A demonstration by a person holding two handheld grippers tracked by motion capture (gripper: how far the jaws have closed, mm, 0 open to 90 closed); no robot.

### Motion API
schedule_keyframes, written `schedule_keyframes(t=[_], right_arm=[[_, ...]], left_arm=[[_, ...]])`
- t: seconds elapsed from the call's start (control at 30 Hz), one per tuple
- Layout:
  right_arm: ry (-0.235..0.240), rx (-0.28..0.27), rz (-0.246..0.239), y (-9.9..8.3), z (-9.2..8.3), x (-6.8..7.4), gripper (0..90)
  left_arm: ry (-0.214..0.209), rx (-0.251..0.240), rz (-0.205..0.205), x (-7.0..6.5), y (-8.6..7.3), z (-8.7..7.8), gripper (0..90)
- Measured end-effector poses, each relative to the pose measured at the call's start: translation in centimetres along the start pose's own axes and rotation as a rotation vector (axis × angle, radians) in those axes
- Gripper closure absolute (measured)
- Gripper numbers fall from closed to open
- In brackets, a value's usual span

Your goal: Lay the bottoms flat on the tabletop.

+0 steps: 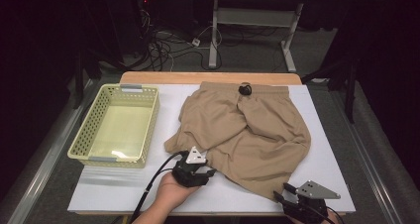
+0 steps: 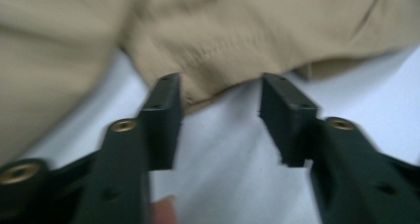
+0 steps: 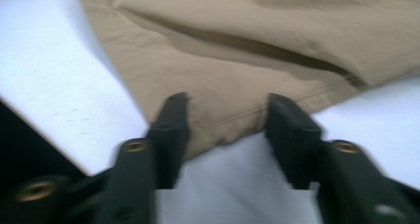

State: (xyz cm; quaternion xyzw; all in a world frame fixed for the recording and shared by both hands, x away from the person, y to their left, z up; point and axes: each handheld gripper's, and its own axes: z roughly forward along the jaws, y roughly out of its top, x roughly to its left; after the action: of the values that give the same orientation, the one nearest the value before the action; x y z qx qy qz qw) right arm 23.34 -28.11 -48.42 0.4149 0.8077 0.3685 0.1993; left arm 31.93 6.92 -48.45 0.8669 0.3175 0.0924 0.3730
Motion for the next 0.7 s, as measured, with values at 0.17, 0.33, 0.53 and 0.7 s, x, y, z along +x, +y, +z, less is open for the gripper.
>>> schedule_keyframes(t=[0.17, 0.33, 0.53, 0.7], right_arm=[[0.034, -0.007, -0.047, 0.0, 0.0, 0.6, 84.3], [-0.023, -0.019, -0.050, -0.5, -2.3, -0.2, 87.6], [-0.158, -0.039, -0.015, -2.6, -6.0, -2.9, 87.6], [-0.224, -0.096, 0.050, -3.7, -8.9, -4.5, 87.6]], left_arm=[[-0.018, 0.009, 0.054, -0.6, 0.3, 0.3, 84.2], [-0.117, -0.037, 0.108, -2.4, 1.1, -0.1, 87.2], [-0.272, -0.070, 0.172, -6.1, 2.5, 0.6, 87.1], [-0.393, -0.048, 0.250, -9.1, 2.6, 1.7, 87.0]])
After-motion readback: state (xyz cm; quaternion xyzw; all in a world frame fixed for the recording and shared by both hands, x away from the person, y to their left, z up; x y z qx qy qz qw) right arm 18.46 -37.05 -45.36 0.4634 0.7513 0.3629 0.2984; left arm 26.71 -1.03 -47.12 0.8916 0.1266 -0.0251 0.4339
